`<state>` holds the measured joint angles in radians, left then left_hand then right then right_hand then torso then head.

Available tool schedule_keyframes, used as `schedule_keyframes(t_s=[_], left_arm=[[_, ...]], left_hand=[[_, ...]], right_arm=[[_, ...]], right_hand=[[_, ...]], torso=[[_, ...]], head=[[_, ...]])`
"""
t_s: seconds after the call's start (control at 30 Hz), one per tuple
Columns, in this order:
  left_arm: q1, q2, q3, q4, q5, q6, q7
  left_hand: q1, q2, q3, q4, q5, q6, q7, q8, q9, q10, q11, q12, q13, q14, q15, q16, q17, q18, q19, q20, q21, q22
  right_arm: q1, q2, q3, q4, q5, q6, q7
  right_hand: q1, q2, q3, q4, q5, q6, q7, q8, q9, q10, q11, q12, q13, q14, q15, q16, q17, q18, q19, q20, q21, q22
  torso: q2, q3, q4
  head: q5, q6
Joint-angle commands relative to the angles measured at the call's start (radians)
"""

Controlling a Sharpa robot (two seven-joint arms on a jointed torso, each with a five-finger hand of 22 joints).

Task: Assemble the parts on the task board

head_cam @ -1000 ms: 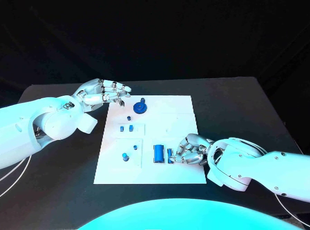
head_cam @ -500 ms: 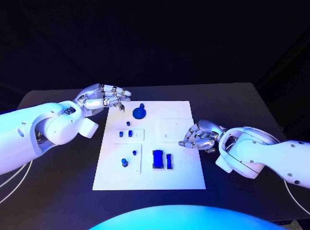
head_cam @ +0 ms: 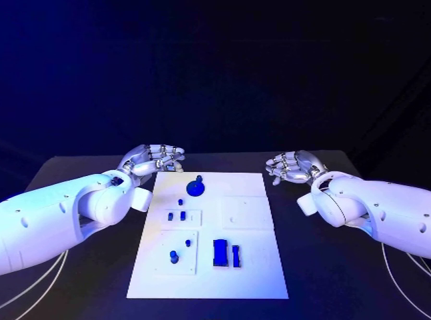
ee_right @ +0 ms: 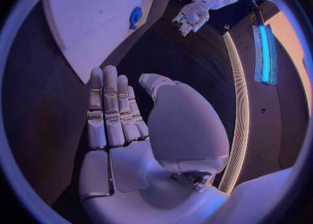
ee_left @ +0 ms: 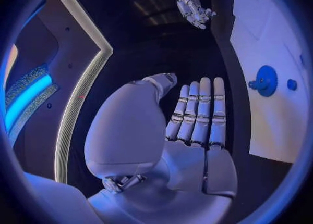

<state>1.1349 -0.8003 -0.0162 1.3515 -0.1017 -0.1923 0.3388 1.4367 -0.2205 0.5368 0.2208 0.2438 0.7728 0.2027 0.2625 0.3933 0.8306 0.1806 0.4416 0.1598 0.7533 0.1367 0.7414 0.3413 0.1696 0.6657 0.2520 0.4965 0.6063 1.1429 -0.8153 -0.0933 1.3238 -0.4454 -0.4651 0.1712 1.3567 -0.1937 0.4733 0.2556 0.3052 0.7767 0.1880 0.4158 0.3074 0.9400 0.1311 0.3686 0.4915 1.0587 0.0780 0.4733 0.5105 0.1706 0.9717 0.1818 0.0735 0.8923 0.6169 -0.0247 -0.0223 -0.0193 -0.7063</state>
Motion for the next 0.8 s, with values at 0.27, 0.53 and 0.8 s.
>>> schedule_keyframes(t_s=[0.27, 0.53, 0.8], left_arm=[[-0.009, 0.071, 0.002, -0.094, 0.056, -0.055, 0.049], [-0.028, 0.058, 0.005, -0.015, 0.068, -0.188, 0.082], [-0.063, 0.035, 0.012, 0.130, 0.089, -0.430, 0.144]], left_hand=[[-0.515, 0.220, -0.537, -0.221, -0.244, -0.773, -0.203, -0.263, -0.393, -0.831, -0.181, -0.442, -0.160, -0.753, -0.137, -0.741, -0.341, -0.170, -0.666, -0.252, -0.497, -0.606], [-1.437, 0.220, -0.537, -0.221, -0.244, -0.773, -0.203, -0.263, -0.393, -0.831, -0.181, -0.442, -0.160, -0.753, -0.137, -0.741, -0.341, -0.170, -0.666, -0.252, -0.497, -0.606], [-1.437, 0.220, -0.537, -0.221, -0.244, -0.773, -0.203, -0.263, -0.393, -0.831, -0.181, -0.442, -0.160, -0.753, -0.137, -0.741, -0.341, -0.170, -0.666, -0.252, -0.497, -0.606]], right_arm=[[-0.007, 0.090, 0.009, -0.124, 0.096, 0.045, 0.120], [-0.038, 0.071, 0.039, 0.009, 0.222, -0.081, 0.203], [-0.081, 0.043, 0.082, 0.196, 0.398, -0.257, 0.318]], right_hand=[[-0.517, 0.194, -0.473, -0.256, -0.305, -0.777, -0.188, -0.416, -0.307, -0.940, -0.131, -0.369, -0.491, -1.059, -0.078, -0.473, -0.510, -0.171, -0.972, -0.182, -0.073, -0.892], [-1.357, 0.194, -0.473, -0.256, -0.305, -0.777, -0.188, -0.416, -0.307, -0.940, -0.131, -0.369, -0.491, -1.059, -0.078, -0.473, -0.510, -0.171, -0.972, -0.182, -0.073, -0.892], [-1.357, 0.194, -0.473, -0.256, -0.305, -0.777, -0.188, -0.416, -0.307, -0.940, -0.131, -0.369, -0.491, -1.059, -0.078, -0.473, -0.510, -0.171, -0.972, -0.182, -0.073, -0.892]], torso=[[-0.019, 0.0039, 0.0018], [-0.059, 0.0192, 0.0169], [-0.073, 0.0247, 0.0223]], head=[[0.013, 0.026], [0.018, 0.085], [0.019, 0.106]])
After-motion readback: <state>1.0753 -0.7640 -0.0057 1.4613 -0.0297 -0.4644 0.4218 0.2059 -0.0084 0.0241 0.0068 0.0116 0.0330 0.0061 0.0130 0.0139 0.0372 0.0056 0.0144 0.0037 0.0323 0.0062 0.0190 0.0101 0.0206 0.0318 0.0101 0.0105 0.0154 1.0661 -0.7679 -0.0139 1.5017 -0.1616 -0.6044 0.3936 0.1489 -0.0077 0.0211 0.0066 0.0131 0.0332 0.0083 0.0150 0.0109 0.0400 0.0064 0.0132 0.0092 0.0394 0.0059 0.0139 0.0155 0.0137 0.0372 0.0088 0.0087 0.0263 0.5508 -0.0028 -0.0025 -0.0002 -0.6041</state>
